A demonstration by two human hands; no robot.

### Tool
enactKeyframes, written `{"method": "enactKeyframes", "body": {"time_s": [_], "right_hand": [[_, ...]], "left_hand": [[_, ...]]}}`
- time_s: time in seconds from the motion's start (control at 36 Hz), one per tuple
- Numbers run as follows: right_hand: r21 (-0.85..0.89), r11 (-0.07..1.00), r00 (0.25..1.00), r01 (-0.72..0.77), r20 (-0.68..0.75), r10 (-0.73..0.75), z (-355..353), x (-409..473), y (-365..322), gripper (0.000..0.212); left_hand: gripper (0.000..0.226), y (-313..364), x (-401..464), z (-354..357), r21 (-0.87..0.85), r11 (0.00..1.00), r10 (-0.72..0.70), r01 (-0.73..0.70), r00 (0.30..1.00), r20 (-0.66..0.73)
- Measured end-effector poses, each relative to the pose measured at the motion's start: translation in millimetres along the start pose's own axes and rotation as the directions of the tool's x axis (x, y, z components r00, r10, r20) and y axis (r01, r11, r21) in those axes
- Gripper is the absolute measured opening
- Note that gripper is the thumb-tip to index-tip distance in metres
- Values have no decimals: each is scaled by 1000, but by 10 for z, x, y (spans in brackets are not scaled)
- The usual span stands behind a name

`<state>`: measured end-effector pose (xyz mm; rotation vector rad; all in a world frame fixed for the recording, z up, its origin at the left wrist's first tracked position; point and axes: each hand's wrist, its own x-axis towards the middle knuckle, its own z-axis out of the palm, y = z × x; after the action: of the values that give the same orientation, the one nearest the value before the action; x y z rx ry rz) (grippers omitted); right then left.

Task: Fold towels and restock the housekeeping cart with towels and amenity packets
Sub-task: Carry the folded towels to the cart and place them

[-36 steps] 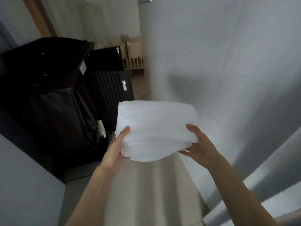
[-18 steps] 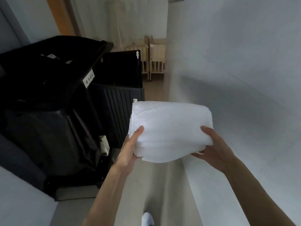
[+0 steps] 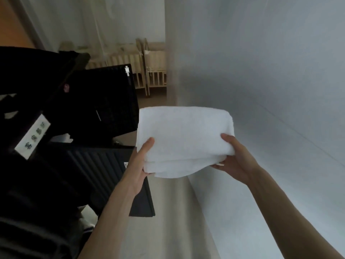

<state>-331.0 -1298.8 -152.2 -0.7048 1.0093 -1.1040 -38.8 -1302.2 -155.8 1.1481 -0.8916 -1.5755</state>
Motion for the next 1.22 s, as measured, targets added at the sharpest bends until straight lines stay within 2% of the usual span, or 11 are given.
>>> {"method": "enactKeyframes", "body": {"time_s": [0.17, 0.28, 0.36, 0.5, 0.58, 0.75, 0.92, 1.03, 1.14, 1.22], "right_hand": [[10, 999, 997, -42, 70, 41, -86, 1128, -177, 59], [-24, 996, 991, -91, 98, 93, -59, 1902, -399, 56], [-18, 990, 984, -140, 106, 141, 7, 2420, -605, 59], [0, 981, 968, -194, 159, 192, 120, 3169, -798, 48], [7, 968, 950, -250, 193, 244, 217, 3607, -803, 49], [-100, 935, 907, -339, 231, 353, 483, 4431, -721, 70], [-225, 912, 888, -343, 239, 393, 805, 5268, -679, 85], [-258, 895, 871, -363, 249, 424, 1228, 5841, -629, 87], [-317, 882, 837, -348, 318, 445, 1652, 6308, -551, 70], [-384, 849, 787, -364, 361, 500, 1947, 6602, -436, 68]], "left_hand": [[65, 99, 897, -7, -47, 999, 7, -13, 992, -122], [49, 251, 1413, 67, -54, 994, 88, -95, 988, -123], [42, 407, 1782, 122, -81, 986, 127, -146, 971, -204], [51, 574, 2293, 57, -55, 990, 105, -128, 945, -308], [52, 614, 2547, -55, -58, 991, 93, -125, 919, -383], [57, 583, 3089, -383, -94, 987, 59, -131, 835, -547], [58, 524, 3664, -748, -191, 969, 16, -155, 814, -581], [61, 620, 4037, -1113, -252, 952, -38, -171, 756, -653], [63, 792, 4276, -1491, -277, 939, -51, -202, 718, -695], [66, 860, 4356, -1754, -274, 935, -49, -224, 686, -726]]}}
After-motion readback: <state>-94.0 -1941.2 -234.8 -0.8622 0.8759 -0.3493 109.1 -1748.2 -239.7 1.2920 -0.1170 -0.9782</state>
